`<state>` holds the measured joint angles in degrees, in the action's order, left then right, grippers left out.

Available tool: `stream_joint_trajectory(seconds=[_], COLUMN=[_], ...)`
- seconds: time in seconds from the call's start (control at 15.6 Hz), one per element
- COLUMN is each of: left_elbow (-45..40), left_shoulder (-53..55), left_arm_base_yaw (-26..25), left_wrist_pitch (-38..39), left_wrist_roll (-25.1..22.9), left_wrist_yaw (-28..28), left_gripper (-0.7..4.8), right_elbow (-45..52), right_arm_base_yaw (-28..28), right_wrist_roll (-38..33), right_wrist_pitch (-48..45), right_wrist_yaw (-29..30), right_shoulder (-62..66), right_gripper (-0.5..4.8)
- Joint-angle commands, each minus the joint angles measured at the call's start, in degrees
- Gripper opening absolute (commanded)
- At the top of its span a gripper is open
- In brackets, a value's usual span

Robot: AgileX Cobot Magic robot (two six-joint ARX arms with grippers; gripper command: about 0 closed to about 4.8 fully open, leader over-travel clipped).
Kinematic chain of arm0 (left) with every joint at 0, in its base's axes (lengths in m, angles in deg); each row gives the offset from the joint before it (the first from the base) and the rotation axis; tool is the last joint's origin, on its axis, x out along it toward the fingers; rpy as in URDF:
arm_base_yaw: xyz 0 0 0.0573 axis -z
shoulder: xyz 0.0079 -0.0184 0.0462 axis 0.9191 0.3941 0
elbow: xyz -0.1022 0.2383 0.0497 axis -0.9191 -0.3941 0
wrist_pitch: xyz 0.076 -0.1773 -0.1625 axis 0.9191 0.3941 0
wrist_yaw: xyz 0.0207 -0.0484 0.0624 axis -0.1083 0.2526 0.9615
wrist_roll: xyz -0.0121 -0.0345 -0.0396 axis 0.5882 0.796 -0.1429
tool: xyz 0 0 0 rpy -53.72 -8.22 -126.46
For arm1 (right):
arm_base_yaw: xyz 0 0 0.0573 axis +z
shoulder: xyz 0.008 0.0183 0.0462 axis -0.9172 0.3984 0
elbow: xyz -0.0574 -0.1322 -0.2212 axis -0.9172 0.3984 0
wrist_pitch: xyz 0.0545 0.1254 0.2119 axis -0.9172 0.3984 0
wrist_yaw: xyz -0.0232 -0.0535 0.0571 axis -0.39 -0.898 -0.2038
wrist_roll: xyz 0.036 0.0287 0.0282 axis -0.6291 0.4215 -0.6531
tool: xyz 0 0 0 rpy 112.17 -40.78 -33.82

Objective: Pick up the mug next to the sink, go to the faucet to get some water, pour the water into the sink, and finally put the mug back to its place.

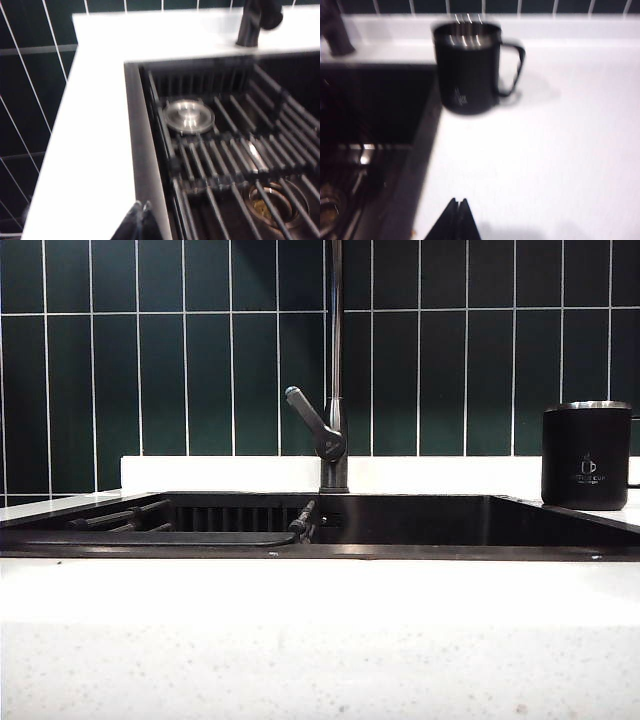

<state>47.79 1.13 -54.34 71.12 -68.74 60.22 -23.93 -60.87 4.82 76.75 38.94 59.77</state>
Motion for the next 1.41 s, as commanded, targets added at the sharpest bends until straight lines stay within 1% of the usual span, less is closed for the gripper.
stream_joint_trajectory(seconds=[0.06, 0.26, 0.38, 0.7, 0.83, 1.09, 1.41], left_elbow=[-0.2, -0.4, -0.8, -0.8, -0.7, -1.1, -2.3], left_shoulder=[0.0, 0.0, -0.1, -2.2, -4.9, -11.0, -11.6], left_arm_base_yaw=[0.0, 0.0, 0.0, 0.0, 0.0, 0.0, 0.1], left_wrist_pitch=[-3.5, -4.6, -5.9, -7.0, -5.4, 1.6, 2.8], left_wrist_roll=[-1.1, -2.4, -2.8, -2.5, -1.0, -1.3, -1.2], left_wrist_yaw=[-0.3, -0.5, -2.7, -3.3, -3.3, -3.3, -3.3], left_gripper=[-0.06, -0.06, -0.06, -0.06, -0.06, -0.06, -0.06], right_elbow=[2.9, 6.0, 7.5, 7.6, 7.5, 7.5, 7.5], right_arm_base_yaw=[0.0, 0.0, 0.0, 0.1, 0.1, 0.0, 0.0], right_wrist_roll=[-0.3, -0.1, 0.1, 0.5, 0.5, 0.5, 1.8], right_wrist_pitch=[-6.0, -9.0, -9.6, -10.2, -11.0, -10.6, -10.6], right_wrist_yaw=[-0.6, -0.3, 0.2, 0.3, 0.3, 0.4, 2.7], right_shoulder=[0.0, -0.2, -1.9, -3.0, -3.0, -3.0, -3.0], right_gripper=[-0.09, -0.09, -0.09, -0.09, -0.09, -0.09, -0.09])
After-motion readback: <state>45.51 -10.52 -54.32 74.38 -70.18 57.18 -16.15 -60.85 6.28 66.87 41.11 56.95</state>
